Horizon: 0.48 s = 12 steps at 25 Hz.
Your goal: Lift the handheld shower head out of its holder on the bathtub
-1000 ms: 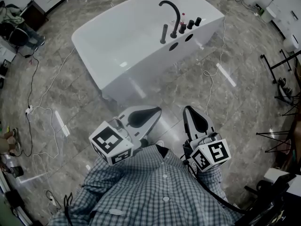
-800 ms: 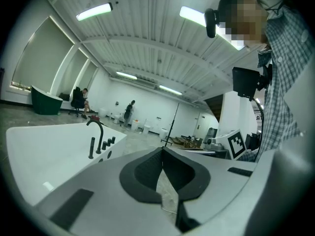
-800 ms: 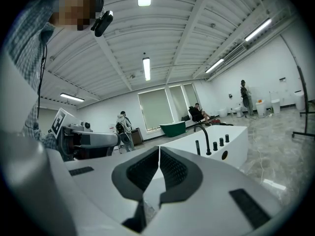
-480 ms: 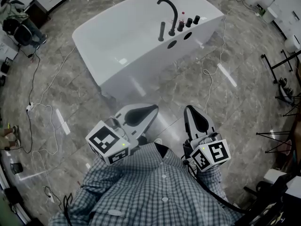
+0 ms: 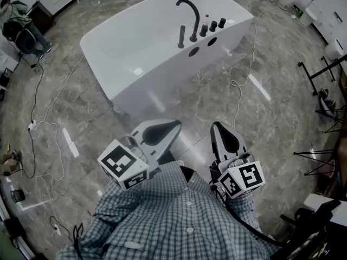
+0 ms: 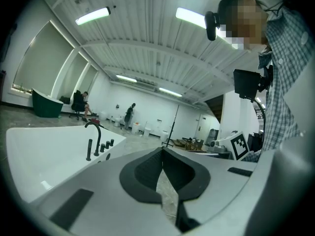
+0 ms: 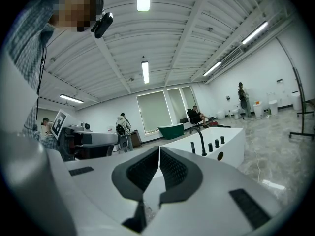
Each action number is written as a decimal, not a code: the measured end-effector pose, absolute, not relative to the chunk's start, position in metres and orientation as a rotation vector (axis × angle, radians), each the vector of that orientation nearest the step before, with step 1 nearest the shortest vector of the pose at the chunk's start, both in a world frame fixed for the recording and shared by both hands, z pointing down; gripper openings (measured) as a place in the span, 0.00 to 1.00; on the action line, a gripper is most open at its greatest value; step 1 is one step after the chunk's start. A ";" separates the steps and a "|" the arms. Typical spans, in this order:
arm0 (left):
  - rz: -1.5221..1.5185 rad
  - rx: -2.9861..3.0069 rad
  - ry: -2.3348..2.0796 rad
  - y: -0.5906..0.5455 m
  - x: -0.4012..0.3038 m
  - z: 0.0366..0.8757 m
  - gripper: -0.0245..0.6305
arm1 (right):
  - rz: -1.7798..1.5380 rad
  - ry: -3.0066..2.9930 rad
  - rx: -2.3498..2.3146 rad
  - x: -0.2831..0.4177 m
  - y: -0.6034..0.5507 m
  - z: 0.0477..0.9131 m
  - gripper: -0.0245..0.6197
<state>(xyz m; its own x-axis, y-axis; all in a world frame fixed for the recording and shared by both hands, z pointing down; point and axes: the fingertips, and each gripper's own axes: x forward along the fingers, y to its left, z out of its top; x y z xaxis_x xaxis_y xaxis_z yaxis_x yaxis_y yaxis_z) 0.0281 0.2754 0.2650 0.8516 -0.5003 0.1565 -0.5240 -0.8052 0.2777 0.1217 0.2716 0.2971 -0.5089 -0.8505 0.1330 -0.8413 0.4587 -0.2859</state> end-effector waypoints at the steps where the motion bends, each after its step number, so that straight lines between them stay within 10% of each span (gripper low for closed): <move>1: 0.106 2.716 -0.773 0.273 0.028 0.265 0.05 | -0.495 2.658 -1.543 0.122 0.269 0.297 0.07; 12: 0.110 2.691 -0.762 0.195 0.012 0.277 0.05 | -0.530 2.676 -1.541 0.105 0.196 0.307 0.07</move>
<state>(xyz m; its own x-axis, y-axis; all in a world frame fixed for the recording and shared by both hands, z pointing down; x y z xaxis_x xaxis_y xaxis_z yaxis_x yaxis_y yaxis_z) 0.0123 0.1946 0.2767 0.8531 -0.4949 0.1650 -0.5214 -0.7981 0.3019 0.1055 0.1957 0.3065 -0.5160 -0.8417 0.1590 -0.8388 0.4588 -0.2930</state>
